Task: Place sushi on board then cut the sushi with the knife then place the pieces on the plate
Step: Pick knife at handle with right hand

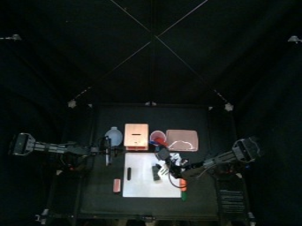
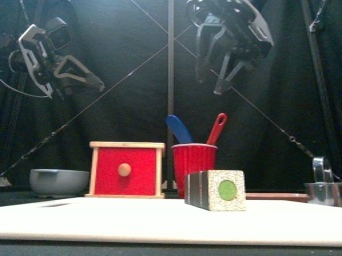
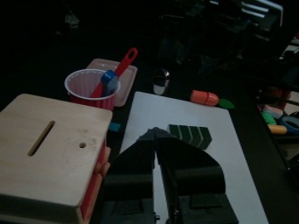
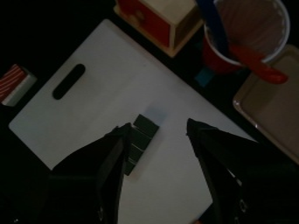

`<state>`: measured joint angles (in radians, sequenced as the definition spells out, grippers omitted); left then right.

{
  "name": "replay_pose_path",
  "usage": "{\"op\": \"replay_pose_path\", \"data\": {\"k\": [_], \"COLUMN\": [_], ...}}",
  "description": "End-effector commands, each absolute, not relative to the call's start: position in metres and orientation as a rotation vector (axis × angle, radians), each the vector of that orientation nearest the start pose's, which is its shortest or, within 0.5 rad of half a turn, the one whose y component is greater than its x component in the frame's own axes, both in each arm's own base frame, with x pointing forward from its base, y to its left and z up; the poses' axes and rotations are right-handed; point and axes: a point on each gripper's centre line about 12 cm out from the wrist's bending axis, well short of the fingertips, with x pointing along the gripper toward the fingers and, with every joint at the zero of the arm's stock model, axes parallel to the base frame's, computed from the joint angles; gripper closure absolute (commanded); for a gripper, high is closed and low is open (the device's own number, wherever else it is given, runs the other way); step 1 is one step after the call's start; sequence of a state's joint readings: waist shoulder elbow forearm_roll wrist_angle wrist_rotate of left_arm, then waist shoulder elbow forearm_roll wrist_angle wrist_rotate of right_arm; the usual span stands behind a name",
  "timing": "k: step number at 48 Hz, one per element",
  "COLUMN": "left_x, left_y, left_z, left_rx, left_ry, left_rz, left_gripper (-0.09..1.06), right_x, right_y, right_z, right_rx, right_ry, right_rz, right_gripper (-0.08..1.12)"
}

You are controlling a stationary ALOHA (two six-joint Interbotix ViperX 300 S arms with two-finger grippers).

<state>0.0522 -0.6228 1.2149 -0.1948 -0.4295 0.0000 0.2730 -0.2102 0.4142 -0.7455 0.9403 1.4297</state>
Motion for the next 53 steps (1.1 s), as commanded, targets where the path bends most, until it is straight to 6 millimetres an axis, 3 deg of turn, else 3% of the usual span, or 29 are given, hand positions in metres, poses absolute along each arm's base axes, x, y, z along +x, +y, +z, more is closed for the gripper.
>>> {"op": "replay_pose_path", "data": {"k": [1, 13, 34, 43, 53], "left_x": [0.241, 0.241, 0.241, 0.24, 0.24], "left_y": [0.025, 0.027, 0.029, 0.029, 0.03], "left_z": [0.225, 0.226, 0.226, 0.226, 0.226], "left_rx": [-0.176, -0.188, -0.219, -0.217, -0.219], "left_ry": [0.135, 0.13, 0.13, 0.13, 0.13], "left_rz": [0.156, 0.169, 0.186, 0.187, 0.191], "left_gripper": [0.57, 0.57, 0.57, 0.57, 0.57], "right_x": [0.331, 0.31, 0.305, 0.31, 0.328], "right_y": [0.01, -0.022, -0.059, -0.063, -0.068], "right_z": [0.32, 0.322, 0.321, 0.322, 0.312], "right_rx": [0.487, 0.394, 0.205, 0.165, 0.078], "right_ry": [0.585, 0.541, 0.648, 0.71, 0.846], "right_rz": [-0.624, -0.54, -0.492, -0.431, -0.379], "right_gripper": [0.18, 0.18, 0.18, 0.18, 0.18]}}
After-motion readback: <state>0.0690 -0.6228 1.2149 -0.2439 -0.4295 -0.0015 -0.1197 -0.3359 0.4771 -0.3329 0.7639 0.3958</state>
